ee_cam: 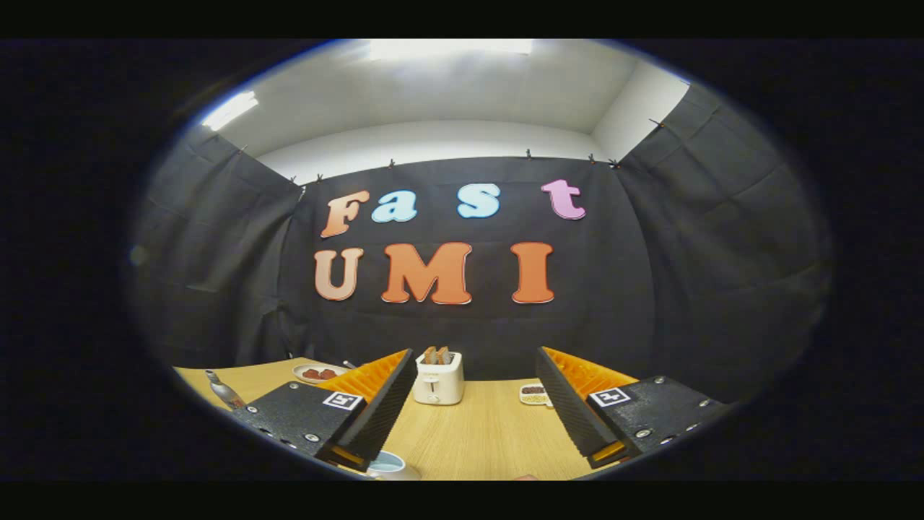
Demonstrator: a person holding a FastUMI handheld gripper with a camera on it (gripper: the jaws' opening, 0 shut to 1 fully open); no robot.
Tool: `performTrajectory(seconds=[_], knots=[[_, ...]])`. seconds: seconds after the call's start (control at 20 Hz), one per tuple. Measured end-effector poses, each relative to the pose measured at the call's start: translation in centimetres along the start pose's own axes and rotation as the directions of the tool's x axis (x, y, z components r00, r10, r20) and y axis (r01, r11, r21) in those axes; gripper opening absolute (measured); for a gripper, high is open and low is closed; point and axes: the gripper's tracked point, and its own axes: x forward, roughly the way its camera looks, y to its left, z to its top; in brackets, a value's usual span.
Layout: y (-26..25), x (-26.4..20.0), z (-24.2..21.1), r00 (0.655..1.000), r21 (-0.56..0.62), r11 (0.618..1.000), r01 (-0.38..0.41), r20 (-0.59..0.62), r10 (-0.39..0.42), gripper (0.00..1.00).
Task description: Take the bottle from table, then pour the juice into the cup, finally place the bottle on the coaster
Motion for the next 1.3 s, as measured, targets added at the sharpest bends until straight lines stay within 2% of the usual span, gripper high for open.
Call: performTrajectory(seconds=[0.3, 0.5, 0.85, 1.3], knots=[[3.9, -1.2, -0.3, 0.998, -0.032, 0.999, -0.038, -0.043, 0.037, 0.98], [7.1, -1.8, -0.5, 0.994, -0.042, 0.995, -0.091, -0.060, 0.088, 0.98], [12.8, -3.1, -1.4, 0.976, 0.029, 0.980, -0.198, -0.088, 0.200, 0.98], [20.6, -4.8, -5.7, 0.931, 0.118, 0.942, -0.313, -0.159, 0.329, 0.98]])
